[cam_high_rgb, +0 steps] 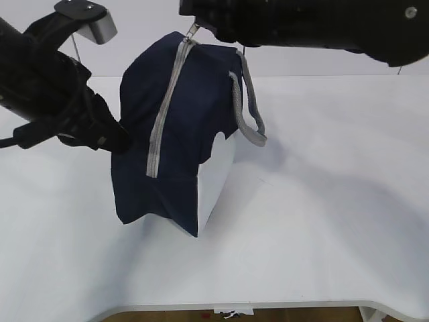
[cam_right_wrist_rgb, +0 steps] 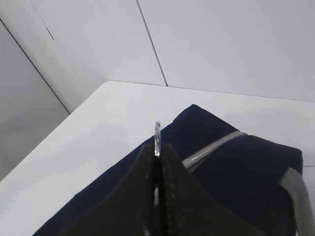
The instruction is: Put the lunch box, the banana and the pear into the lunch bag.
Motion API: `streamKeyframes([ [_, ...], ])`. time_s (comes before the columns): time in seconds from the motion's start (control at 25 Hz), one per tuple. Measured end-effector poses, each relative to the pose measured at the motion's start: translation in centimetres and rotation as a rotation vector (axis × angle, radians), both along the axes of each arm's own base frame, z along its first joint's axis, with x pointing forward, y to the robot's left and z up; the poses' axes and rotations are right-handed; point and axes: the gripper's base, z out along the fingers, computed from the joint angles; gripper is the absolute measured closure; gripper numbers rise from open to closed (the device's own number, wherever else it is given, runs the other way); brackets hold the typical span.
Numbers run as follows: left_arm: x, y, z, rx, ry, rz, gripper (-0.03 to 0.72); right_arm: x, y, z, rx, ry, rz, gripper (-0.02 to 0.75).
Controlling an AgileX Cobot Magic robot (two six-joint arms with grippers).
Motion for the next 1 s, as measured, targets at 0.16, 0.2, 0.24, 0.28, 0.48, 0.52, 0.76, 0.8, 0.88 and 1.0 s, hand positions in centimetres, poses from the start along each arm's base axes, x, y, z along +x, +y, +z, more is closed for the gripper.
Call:
streamKeyframes([
  [0.16, -0.2, 0.1, 0.0, 0.013, 0.014, -0.012, 0.694, 1.4, 0.9, -0.2, -0.019, 0.026, 0.001, 0.737],
  [0.2, -0.3, 0.1, 0.0, 0.016, 0.014, -0.014, 0.694, 1.8, 1.1, -0.2, -0.024, 0.032, 0.002, 0.737],
  [0.24, -0.3, 0.1, 0.0, 0.016, 0.014, -0.014, 0.694, 2.1, 1.3, -0.3, -0.029, 0.036, 0.003, 0.737],
  [0.28, -0.4, 0.2, 0.1, 0.023, 0.014, -0.019, 0.694, 2.5, 1.5, -0.2, -0.031, 0.041, 0.001, 0.737],
  [0.48, -1.2, 0.6, 1.3, 0.013, -0.012, -0.027, 0.694, 4.1, 1.7, -0.1, -0.065, 0.051, -0.008, 0.737],
  [0.52, -1.2, 0.6, 1.3, 0.013, -0.012, -0.027, 0.694, 4.4, 1.6, -0.1, -0.073, 0.057, -0.013, 0.737],
  [0.76, -2.0, 0.9, 2.1, 0.015, -0.017, -0.04, 0.694, 7.0, 0.0, -0.7, -0.1, 0.1, -0.072, 0.737],
  [0.8, -2.0, 0.9, 2.1, 0.016, -0.015, -0.041, 0.694, 7.4, -0.1, -0.7, -0.104, 0.107, -0.079, 0.737],
  [0.88, -2.0, 0.9, 2.1, 0.017, -0.011, -0.042, 0.694, 8.2, -0.3, -1.1, -0.112, 0.123, -0.089, 0.737],
  [1.0, -2.1, 1.0, 2.0, 0.023, -0.001, -0.048, 0.694, 9.3, -0.5, -1.7, -0.124, 0.147, -0.104, 0.737],
])
